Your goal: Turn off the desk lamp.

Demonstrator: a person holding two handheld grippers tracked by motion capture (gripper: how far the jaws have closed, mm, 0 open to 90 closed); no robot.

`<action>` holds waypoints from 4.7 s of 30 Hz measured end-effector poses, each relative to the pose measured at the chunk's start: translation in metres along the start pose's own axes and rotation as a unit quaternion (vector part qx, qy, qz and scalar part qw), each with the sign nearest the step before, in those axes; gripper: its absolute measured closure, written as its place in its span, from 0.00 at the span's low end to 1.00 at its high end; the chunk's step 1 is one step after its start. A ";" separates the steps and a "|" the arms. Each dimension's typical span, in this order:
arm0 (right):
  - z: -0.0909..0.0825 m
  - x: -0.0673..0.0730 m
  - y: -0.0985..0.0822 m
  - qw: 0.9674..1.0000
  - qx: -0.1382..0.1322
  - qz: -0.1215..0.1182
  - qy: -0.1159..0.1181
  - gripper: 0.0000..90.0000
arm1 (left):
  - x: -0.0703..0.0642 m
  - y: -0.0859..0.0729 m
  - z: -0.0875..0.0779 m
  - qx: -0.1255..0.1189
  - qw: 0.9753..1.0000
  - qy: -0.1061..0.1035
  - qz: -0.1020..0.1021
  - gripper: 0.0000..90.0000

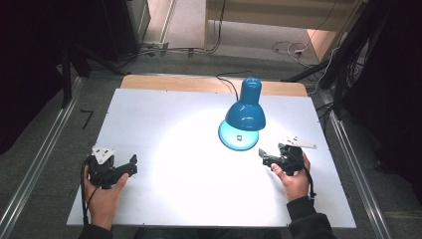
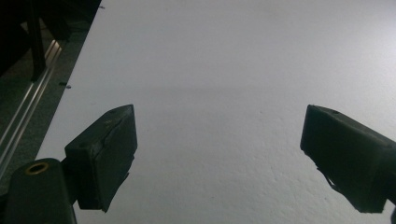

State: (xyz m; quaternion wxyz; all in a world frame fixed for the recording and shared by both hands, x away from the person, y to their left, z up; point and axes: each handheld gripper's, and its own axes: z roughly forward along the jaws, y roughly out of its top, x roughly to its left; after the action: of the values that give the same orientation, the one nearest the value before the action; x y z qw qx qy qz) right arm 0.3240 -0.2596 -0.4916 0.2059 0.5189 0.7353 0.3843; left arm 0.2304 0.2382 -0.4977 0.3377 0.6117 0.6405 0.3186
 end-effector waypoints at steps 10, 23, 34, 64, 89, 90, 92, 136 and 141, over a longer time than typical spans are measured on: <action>0.009 0.007 0.005 1.000 0.001 -0.005 0.004 0.19 | 0.001 0.000 0.000 0.002 1.000 -0.003 -0.003 0.13; 0.021 0.018 0.012 1.000 -0.002 -0.017 0.005 0.26 | 0.002 0.000 -0.001 -0.001 1.000 -0.005 -0.004 0.13; 0.028 0.025 0.015 1.000 -0.006 -0.022 0.015 0.38 | 0.003 0.000 -0.003 -0.004 1.000 -0.004 -0.002 0.13; 0.054 0.054 0.020 0.996 -0.052 -0.041 0.059 0.97 | 0.003 0.000 -0.002 -0.003 1.000 -0.005 -0.002 0.14; 0.061 0.053 0.023 0.996 -0.053 -0.056 0.053 0.98 | 0.001 0.000 -0.001 -0.002 1.000 -0.006 0.002 0.14; 0.061 0.053 0.023 0.996 -0.053 -0.056 0.053 0.98 | 0.001 0.000 -0.001 -0.003 1.000 -0.006 0.002 0.14; 0.061 0.053 0.023 0.995 -0.054 -0.056 0.054 0.98 | 0.001 0.000 -0.001 -0.002 1.000 -0.006 0.002 0.14; 0.057 0.022 0.030 0.996 -0.068 0.012 0.053 0.52 | 0.003 0.000 -0.001 -0.004 1.000 -0.010 -0.006 0.15; 0.055 0.019 0.030 0.996 -0.059 0.011 0.058 0.43 | 0.003 0.000 -0.001 -0.004 1.000 -0.009 -0.008 0.15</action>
State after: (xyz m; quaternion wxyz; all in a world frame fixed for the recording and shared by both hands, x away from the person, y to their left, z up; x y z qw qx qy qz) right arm 0.3736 -0.2174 -0.5002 0.1892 0.4903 0.7164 0.4589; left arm 0.2293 0.2415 -0.4977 0.3485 0.6084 0.6406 0.3129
